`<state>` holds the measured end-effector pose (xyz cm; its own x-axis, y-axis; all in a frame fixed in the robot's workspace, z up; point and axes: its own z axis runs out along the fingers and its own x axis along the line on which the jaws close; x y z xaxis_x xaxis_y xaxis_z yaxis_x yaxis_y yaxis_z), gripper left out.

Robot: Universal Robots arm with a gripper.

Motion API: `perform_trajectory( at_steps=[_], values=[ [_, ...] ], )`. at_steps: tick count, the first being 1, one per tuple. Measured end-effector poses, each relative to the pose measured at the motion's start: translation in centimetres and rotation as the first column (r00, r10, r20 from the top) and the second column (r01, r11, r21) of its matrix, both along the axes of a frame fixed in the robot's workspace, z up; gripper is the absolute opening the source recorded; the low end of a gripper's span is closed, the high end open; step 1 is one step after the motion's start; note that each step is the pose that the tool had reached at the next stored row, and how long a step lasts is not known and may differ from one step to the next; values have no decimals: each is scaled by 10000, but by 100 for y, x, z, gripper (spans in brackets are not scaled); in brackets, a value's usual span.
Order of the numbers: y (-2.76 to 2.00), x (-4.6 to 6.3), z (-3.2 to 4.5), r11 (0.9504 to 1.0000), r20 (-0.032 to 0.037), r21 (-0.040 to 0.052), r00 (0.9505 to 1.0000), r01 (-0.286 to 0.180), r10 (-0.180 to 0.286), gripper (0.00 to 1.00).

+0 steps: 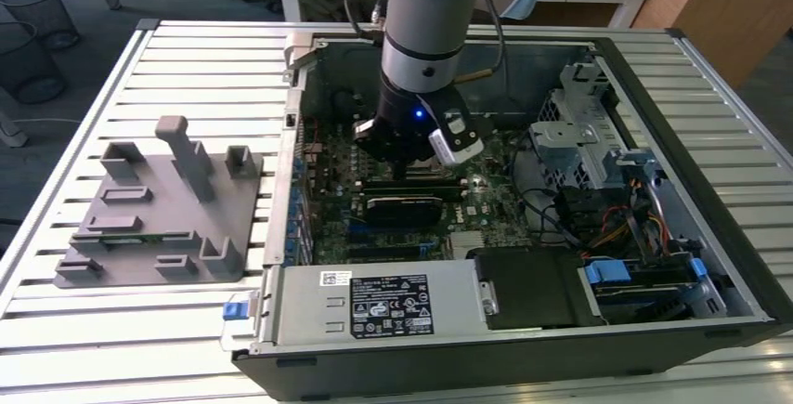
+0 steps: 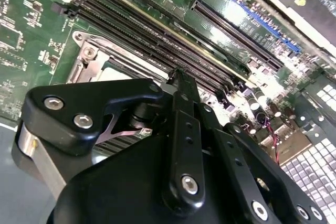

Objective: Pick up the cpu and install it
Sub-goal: 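Install the second cpu locking lever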

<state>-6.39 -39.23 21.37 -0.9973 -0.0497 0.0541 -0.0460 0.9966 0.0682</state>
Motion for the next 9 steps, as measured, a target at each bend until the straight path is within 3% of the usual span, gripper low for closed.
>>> perform_trajectory(
  at_steps=[5,9],
  values=[
    [1,-1,-66,9998,2,181,10000,1,-1,11],
    [-16,-12,-86,9997,1,258,10000,0,0,11]
  ],
)
